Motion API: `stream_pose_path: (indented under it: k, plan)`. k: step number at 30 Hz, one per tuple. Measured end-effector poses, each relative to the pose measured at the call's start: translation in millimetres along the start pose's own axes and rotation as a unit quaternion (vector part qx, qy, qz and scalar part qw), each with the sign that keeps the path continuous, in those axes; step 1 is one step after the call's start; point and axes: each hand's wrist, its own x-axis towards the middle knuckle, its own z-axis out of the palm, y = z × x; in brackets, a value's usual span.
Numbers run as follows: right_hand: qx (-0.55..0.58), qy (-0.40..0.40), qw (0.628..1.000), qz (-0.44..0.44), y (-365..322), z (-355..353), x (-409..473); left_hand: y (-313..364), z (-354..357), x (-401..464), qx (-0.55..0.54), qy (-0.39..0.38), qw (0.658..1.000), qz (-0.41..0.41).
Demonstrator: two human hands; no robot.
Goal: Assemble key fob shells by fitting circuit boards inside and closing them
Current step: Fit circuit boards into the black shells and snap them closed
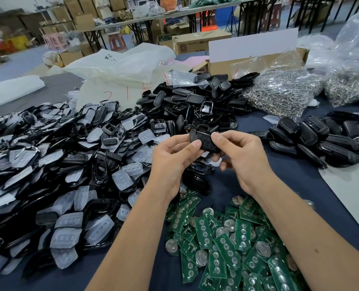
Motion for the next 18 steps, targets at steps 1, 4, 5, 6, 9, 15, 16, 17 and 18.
stream_pose_path:
  k: [1, 4, 5, 6, 9, 15, 16, 17, 18]
  plan:
    - [-0.003, 0.003, 1.000, -0.005, 0.8, 0.1, 0.3, -0.1, 0.6, -0.3, -0.001, 0.002, 1.000, 0.000]
    - [-0.009, -0.001, 1.000, -0.006, 0.5, 0.4, -0.1, 1.7, 1.5, -0.4, -0.008, 0.003, 1.000, -0.008]
    - [-0.013, -0.003, 1.000, -0.004, 1.5, -0.4, 0.5, 1.9, 1.9, -0.4, -0.007, 0.003, 1.000, -0.011]
    - [-0.014, -0.006, 1.000, -0.001, 2.0, -0.9, 0.8, 2.2, 2.2, -0.7, -0.006, 0.002, 1.000, -0.013]
    - [-0.026, -0.013, 1.000, 0.006, 5.7, -2.5, 1.7, 1.6, 3.5, -0.9, 0.007, 0.010, 1.000, -0.013]
    - [-0.194, -0.054, 0.977, -0.072, 5.0, -5.7, -0.6, 2.5, -0.8, 0.4, 0.069, 0.048, 0.996, -0.016]
    - [-0.210, -0.068, 0.972, -0.077, 3.2, -6.3, -0.9, 3.5, -1.7, 0.3, 0.081, 0.047, 0.995, -0.020]
    - [-0.223, -0.082, 0.968, -0.085, 2.3, -6.3, -1.4, 3.9, -2.7, 0.1, 0.096, 0.049, 0.994, -0.023]
    - [-0.237, -0.088, 0.963, -0.094, 1.8, -6.3, -2.2, 4.4, -2.9, 0.1, 0.115, 0.051, 0.992, -0.024]
